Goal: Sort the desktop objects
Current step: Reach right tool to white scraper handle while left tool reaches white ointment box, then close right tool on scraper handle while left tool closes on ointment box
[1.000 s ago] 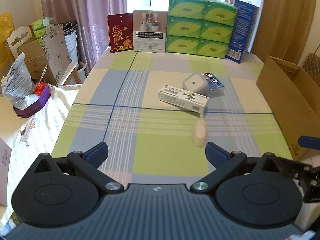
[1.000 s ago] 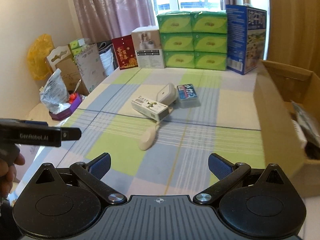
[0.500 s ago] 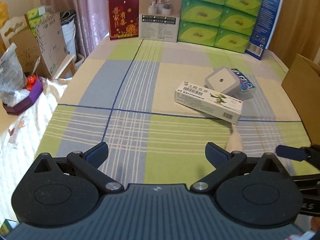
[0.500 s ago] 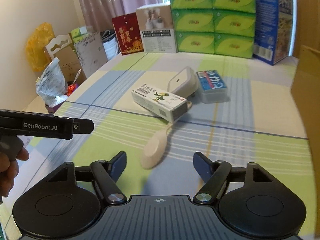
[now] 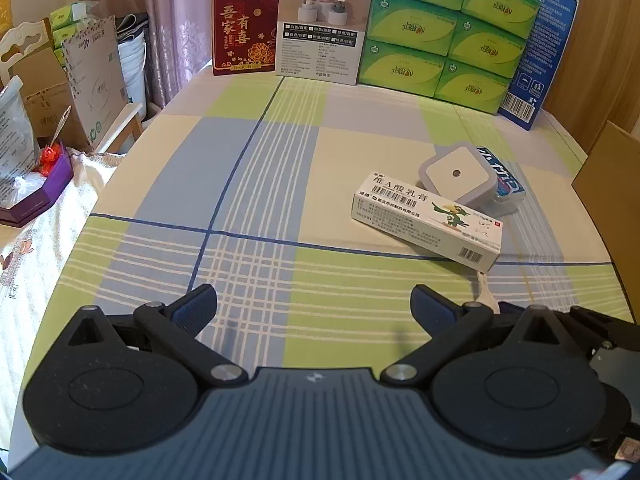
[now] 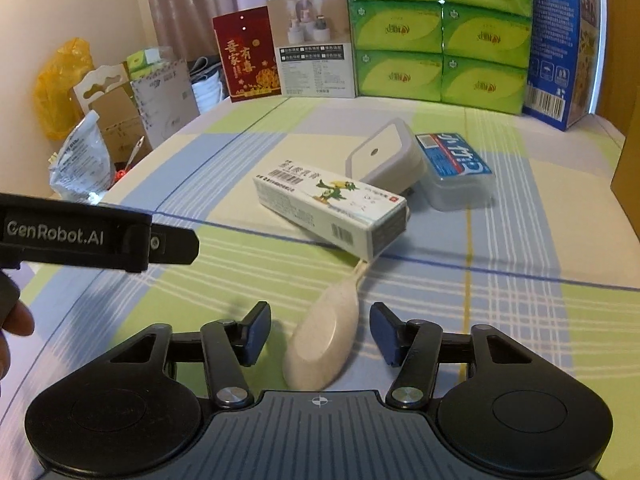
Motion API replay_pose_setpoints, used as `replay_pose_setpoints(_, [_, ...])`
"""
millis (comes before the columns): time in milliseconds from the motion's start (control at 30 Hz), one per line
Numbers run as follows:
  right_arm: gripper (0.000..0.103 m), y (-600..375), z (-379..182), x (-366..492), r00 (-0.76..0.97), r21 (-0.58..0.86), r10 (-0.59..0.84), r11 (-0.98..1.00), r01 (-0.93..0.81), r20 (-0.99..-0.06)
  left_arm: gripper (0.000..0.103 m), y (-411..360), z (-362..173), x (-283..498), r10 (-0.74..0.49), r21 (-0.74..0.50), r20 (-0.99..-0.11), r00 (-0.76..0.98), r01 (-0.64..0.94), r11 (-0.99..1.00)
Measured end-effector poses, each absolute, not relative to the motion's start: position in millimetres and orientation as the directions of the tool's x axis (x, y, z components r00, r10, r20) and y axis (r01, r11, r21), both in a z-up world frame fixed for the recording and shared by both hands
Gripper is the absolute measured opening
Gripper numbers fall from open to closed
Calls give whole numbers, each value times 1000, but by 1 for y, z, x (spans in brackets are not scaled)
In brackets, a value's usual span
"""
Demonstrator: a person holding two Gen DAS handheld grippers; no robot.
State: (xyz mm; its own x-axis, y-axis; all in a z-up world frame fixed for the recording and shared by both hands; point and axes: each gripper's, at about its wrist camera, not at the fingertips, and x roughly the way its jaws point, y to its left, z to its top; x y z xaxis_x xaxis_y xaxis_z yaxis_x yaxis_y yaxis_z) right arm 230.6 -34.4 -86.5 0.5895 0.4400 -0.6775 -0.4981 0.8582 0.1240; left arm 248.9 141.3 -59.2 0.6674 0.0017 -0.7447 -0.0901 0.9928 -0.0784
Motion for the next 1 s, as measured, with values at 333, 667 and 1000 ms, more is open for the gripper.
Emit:
replay_pose_setpoints(333, [30,-36,-85,256,597,136,414,881,-454,-687,101,138,-58,249,-9,-88,-743,669,-85,992])
replay_pose_setpoints(667, [15,-57,-82,258,564,182,435,875,-449,-702,101,126,-61,252,-52,-95,-745,665,-28,995])
replay_pose_setpoints(1000, [5,-74,-71,224,432,203,560,745,-636,-707,101,122,-61,250,-88,-113,-736,671,7,994])
